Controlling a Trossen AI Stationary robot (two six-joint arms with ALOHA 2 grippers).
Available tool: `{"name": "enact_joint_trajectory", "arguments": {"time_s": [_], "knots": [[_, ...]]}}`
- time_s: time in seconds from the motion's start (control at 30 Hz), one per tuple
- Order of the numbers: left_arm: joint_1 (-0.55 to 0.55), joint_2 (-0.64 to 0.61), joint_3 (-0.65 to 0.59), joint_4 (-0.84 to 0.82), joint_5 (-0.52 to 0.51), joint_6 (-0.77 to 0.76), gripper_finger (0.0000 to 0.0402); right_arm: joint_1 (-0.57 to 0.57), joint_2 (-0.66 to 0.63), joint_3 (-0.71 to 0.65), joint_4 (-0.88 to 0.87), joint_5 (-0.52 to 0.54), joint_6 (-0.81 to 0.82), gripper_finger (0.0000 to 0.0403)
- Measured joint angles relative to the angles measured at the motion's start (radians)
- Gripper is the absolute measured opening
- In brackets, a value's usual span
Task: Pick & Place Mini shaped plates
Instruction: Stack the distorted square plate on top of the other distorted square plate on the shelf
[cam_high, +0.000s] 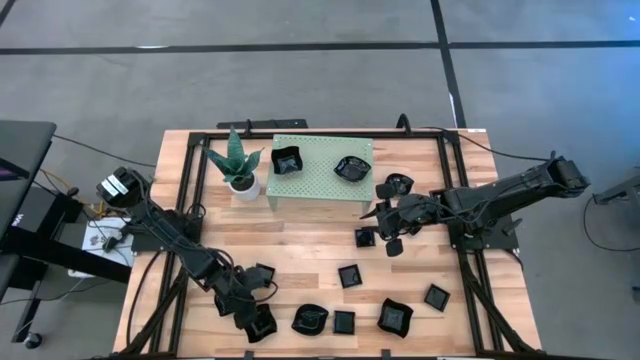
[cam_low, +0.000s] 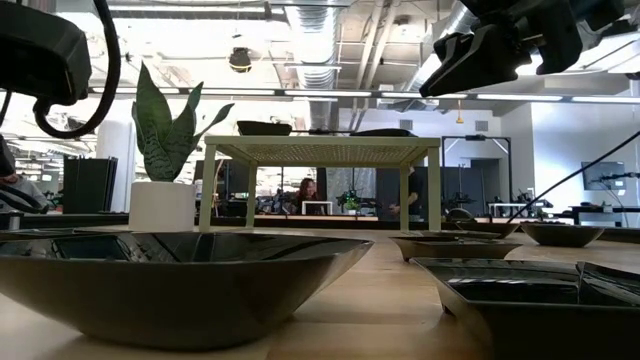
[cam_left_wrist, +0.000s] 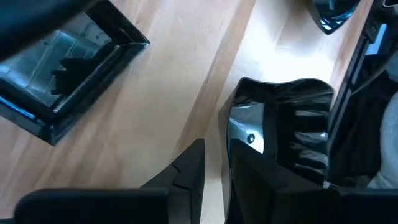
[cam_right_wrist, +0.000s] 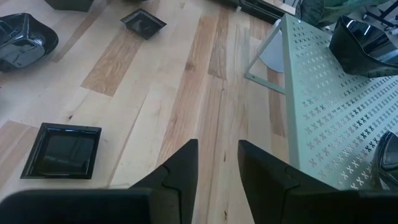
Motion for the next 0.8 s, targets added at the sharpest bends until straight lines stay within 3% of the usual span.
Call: {"name": "enact_joint_trajectory", "arguments": {"time_s": [0.23, 0.5, 0.7, 0.8], "knots": [[0.0, 0.008, 0.0, 0.028, -0.019, 0.002, 0.0073, 0.0, 0.0, 0.0, -0.003, 0.0, 0.0, 0.0108], [0.0, 0.008, 0.0, 0.045, -0.007, 0.003, 0.0009, 0.0, 0.0, 0.0, -0.002, 0.0, 0.0, 0.0108], [0.013, 0.008, 0.0, 0.057, -0.016, 0.019, 0.0007, 0.0, 0.0, 0.0, -0.002, 0.0, -0.003, 0.0108], [0.038, 0.009, 0.021, 0.054, -0.051, 0.101, 0.0006, 0.0, 0.0, 0.0, 0.001, 0.0, -0.003, 0.0108]]}}
